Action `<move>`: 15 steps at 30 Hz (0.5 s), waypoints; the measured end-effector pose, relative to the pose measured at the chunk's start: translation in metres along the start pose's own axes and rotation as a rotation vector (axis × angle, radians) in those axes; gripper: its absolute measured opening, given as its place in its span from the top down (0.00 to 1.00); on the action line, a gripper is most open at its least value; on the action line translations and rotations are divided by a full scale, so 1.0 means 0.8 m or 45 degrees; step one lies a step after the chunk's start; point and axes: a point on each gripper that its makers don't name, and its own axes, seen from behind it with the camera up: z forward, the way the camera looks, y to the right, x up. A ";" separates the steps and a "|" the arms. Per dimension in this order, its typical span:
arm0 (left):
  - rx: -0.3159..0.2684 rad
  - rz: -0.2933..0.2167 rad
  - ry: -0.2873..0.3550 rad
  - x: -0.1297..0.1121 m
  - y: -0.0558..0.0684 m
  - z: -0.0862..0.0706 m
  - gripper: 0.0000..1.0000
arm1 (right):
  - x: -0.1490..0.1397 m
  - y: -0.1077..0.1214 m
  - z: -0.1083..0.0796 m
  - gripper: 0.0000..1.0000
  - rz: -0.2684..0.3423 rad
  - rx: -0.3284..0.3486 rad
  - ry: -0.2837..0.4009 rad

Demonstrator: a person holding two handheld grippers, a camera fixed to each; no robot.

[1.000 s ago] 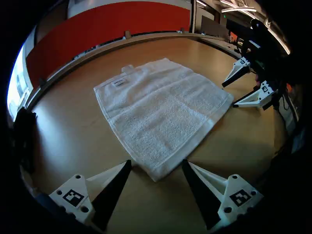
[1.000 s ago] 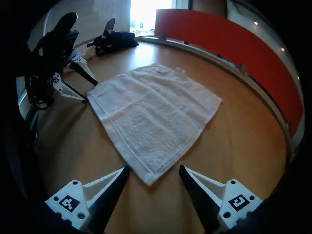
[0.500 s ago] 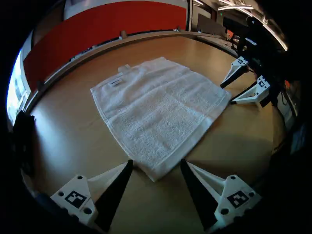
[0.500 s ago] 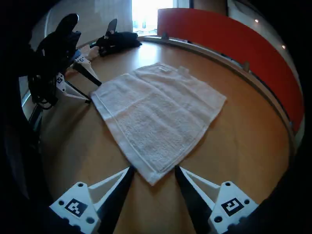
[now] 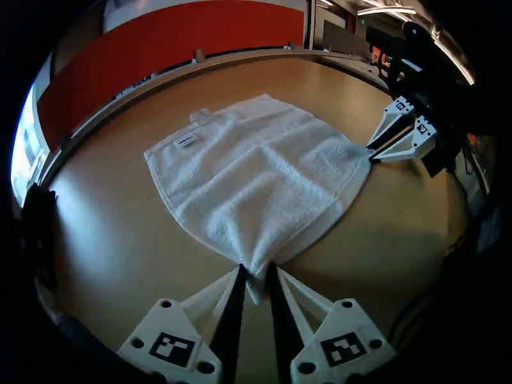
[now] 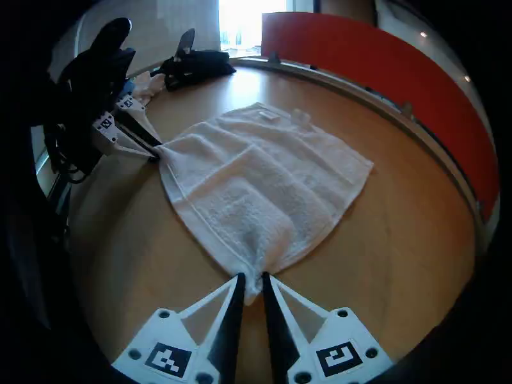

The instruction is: Fold towel

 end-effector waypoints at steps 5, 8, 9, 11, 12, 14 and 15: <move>0.000 -0.037 -0.015 0.004 0.002 0.000 0.87 | 0.003 0.000 -0.003 0.90 0.032 -0.011 0.012; -0.012 -0.076 -0.023 0.006 0.002 -0.001 0.88 | 0.003 0.000 -0.004 0.91 0.048 -0.015 0.014; -0.016 -0.088 -0.025 0.006 0.002 -0.002 0.88 | 0.003 0.000 -0.005 0.91 0.052 -0.015 0.016; -0.021 -0.107 -0.027 0.007 0.002 -0.002 0.90 | 0.003 0.000 -0.006 0.91 0.058 -0.014 0.020; -0.021 -0.112 -0.027 0.008 0.003 -0.002 0.90 | 0.004 0.001 -0.007 0.91 0.060 -0.014 0.023; -0.020 -0.115 -0.025 0.009 0.003 -0.003 0.90 | 0.006 0.002 -0.009 0.91 0.061 -0.015 0.028; -0.018 -0.115 -0.023 0.010 0.004 -0.004 0.90 | 0.007 0.003 -0.010 0.91 0.061 -0.018 0.032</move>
